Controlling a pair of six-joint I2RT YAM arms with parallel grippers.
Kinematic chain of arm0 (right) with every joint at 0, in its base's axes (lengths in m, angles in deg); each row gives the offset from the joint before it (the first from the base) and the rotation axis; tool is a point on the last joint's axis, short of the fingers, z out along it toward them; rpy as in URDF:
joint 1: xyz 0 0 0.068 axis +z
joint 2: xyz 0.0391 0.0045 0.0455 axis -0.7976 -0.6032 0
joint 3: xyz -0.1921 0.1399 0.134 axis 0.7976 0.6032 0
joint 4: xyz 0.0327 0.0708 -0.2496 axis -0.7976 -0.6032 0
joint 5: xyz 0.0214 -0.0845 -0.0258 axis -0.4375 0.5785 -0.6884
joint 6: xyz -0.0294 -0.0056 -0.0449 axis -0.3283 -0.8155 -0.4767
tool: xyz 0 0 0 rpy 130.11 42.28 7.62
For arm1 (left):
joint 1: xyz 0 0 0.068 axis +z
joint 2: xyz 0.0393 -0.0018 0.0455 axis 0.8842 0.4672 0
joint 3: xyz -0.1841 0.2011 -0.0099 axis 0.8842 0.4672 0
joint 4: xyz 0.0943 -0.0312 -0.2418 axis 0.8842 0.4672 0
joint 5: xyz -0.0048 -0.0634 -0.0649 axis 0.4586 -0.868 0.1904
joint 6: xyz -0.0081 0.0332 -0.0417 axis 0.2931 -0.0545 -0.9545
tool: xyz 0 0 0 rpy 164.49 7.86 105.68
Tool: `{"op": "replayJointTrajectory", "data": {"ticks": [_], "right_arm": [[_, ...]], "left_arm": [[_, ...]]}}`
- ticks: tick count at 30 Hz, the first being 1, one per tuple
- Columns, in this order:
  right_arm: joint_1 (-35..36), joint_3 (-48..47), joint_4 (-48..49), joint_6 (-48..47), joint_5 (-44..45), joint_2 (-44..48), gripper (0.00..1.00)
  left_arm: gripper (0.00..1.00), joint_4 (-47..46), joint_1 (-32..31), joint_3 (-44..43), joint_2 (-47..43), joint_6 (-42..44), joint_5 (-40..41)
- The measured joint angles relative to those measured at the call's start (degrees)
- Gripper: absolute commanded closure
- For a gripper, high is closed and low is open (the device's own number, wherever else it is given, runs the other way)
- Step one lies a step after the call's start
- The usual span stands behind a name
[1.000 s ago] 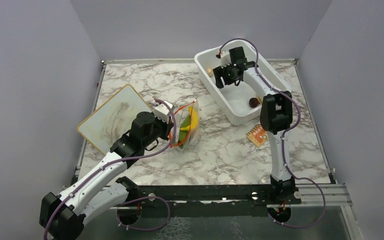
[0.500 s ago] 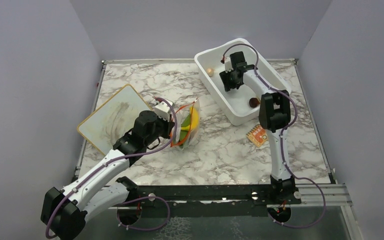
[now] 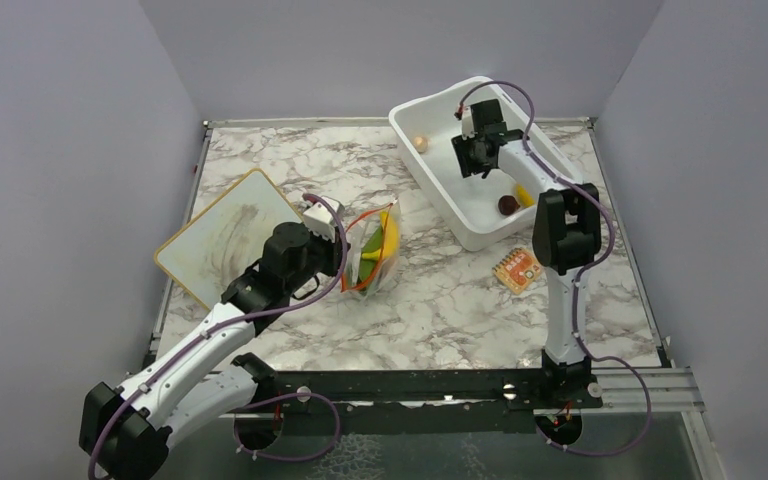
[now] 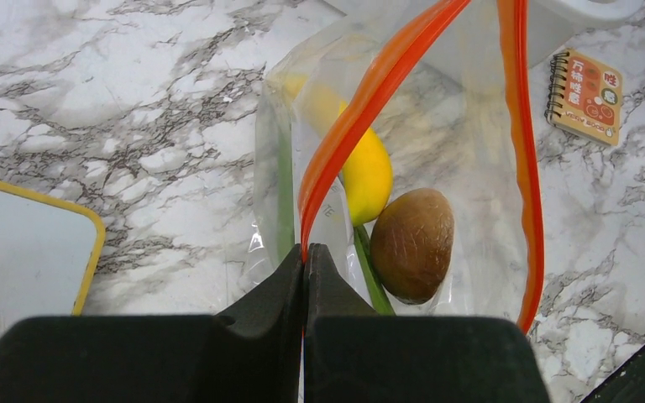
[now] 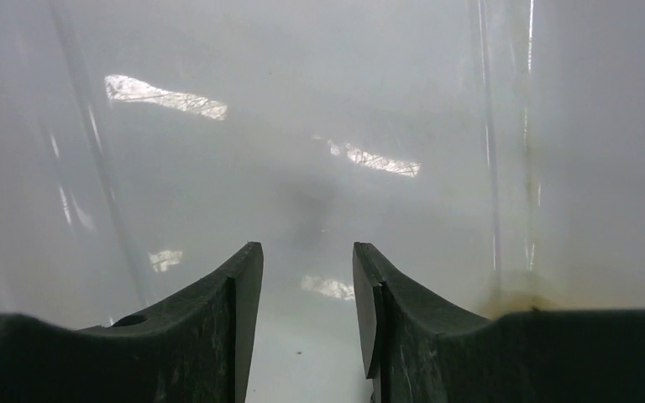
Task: Place the food in the zip-top bag and seal the zipper
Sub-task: Pick up the fake vegetable from the bin.
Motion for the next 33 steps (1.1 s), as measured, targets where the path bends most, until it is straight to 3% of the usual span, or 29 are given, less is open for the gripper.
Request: {"op": "replayJointTrajectory", "data": {"ticks": [7,19,27,33], "right_arm": [[0.0,5.0,3.2,2.7,-8.7,5.8,0.43],[-0.7,7.6,13.7,12.3,-24.3,5.9,0.41],[-0.9,-1.5,20.5,18.4,-28.7,-2.4,0.43],[-0.9,-8.4,21.0,18.9,-28.5,-8.5,0.41]], "left_arm": [[1.00,0.7,0.0,0.0,-0.9,0.8,1.2],[1.00,1.6,0.0,0.8,-6.0,0.3,3.0],[1.00,2.4,0.0,1.0,-4.8,-7.1,5.9],[1.00,7.6,0.0,-3.6,3.1,-15.1,8.6]]}}
